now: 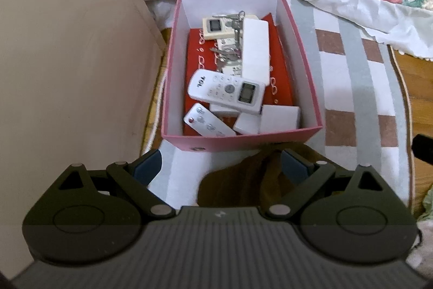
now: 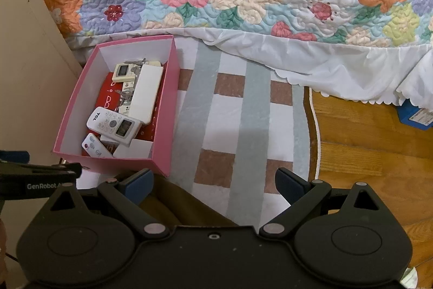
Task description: Organize rigid objects
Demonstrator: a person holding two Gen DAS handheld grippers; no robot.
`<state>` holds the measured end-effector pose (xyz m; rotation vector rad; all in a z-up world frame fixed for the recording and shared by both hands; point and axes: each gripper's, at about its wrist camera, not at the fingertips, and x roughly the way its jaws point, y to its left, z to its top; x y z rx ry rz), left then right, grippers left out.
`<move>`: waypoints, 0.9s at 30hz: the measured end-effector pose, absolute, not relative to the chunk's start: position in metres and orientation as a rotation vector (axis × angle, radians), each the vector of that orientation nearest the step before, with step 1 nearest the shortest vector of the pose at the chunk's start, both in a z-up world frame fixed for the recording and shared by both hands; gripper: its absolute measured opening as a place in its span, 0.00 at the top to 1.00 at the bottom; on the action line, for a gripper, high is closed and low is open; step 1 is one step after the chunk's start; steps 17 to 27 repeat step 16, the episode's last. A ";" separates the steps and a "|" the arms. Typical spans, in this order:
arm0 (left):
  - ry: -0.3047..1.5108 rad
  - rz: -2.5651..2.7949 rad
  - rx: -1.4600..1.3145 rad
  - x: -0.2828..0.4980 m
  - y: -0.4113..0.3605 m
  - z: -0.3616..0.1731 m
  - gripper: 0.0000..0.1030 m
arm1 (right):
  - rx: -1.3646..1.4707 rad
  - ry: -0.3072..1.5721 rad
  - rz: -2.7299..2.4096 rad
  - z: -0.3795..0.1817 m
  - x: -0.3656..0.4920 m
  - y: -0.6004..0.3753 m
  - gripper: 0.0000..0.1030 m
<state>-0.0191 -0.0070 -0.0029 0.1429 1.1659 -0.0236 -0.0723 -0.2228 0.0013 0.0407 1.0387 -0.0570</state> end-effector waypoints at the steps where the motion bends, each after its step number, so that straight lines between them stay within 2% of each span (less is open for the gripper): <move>1: 1.163 -0.027 0.146 -0.019 -0.007 -0.002 0.07 | 0.041 1.036 -0.060 0.002 -0.073 -0.222 0.04; 27: 1.153 -0.018 0.155 -0.021 -0.006 0.001 0.07 | 0.040 1.037 -0.060 0.001 -0.073 -0.223 0.04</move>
